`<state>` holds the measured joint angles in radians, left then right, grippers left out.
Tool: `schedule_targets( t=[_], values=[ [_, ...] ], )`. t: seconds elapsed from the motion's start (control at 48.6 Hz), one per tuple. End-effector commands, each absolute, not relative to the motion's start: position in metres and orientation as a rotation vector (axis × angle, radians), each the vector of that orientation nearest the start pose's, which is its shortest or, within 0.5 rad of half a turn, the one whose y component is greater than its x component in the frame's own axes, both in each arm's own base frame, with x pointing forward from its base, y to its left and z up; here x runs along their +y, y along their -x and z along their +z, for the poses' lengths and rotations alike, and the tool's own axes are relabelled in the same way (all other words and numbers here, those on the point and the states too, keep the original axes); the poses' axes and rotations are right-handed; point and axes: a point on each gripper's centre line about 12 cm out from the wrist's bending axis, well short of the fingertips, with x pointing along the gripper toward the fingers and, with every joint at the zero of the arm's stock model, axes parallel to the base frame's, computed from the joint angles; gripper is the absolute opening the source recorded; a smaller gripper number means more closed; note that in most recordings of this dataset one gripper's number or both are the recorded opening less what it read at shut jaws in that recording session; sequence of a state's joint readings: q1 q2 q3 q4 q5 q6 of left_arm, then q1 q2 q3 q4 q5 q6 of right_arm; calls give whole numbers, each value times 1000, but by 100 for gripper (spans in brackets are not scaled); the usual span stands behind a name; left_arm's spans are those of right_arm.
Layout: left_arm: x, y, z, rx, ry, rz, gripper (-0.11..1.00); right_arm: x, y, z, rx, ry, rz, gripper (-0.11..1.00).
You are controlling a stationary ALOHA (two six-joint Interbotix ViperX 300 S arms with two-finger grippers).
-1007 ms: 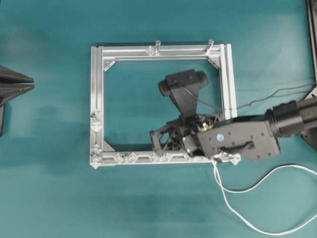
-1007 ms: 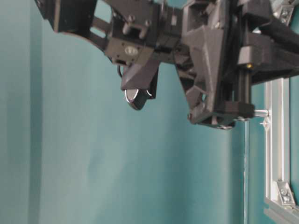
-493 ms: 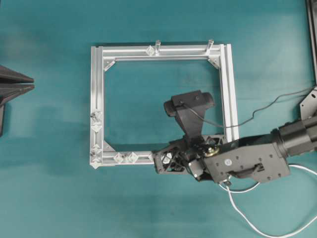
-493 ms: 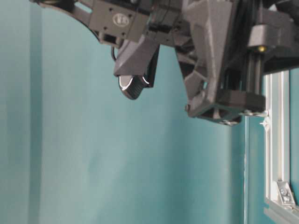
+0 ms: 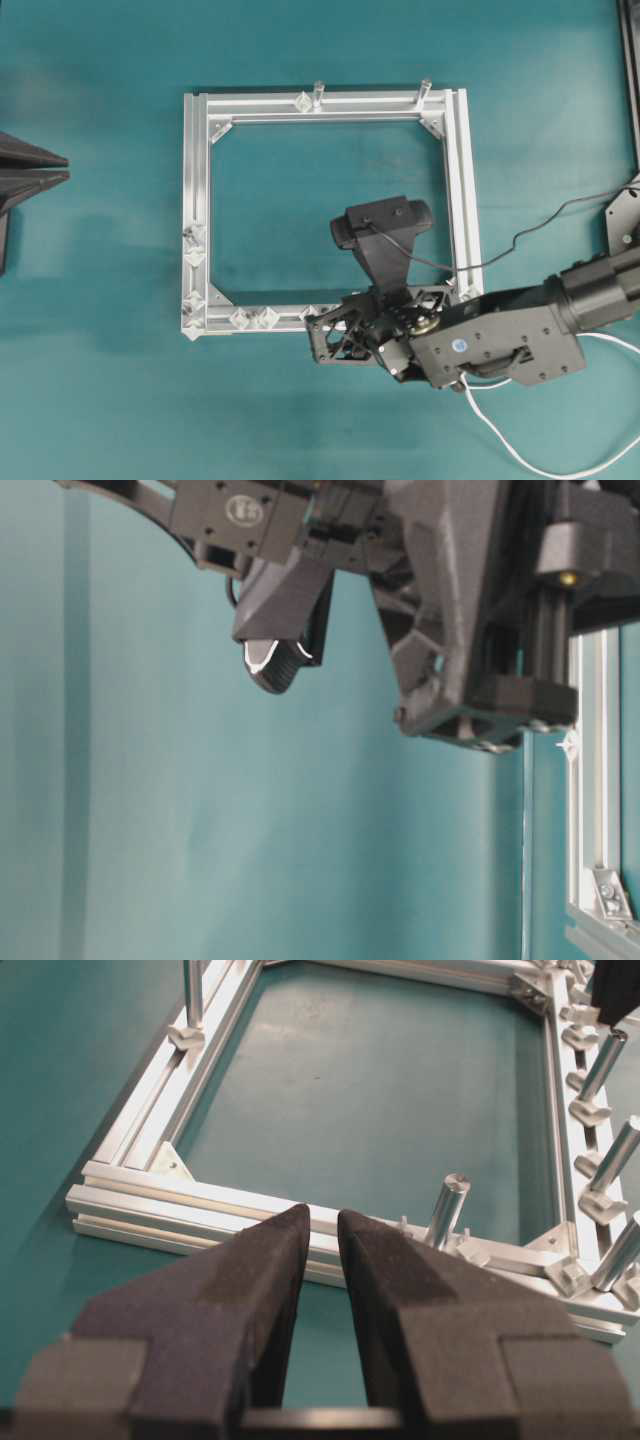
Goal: Move the cable alternately left and right between 8 closely spaced pins so it hooks onto each one.
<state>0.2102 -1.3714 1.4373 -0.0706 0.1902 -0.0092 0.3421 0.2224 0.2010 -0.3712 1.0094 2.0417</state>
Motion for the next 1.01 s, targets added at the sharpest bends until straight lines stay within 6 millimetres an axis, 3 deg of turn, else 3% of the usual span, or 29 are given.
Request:
schedule_targets(
  t=[0.0, 0.637, 0.987],
  values=[
    [26, -130, 200, 234, 109, 206, 24, 112, -409, 184, 857, -1131, -1063, 13],
    [26, -130, 199, 234, 109, 206, 24, 112, -409, 182, 860, -1128, -1069, 13],
    [26, -130, 200, 234, 111, 205, 24, 133, -405, 186, 873, -1141, -1041, 13]
  ],
)
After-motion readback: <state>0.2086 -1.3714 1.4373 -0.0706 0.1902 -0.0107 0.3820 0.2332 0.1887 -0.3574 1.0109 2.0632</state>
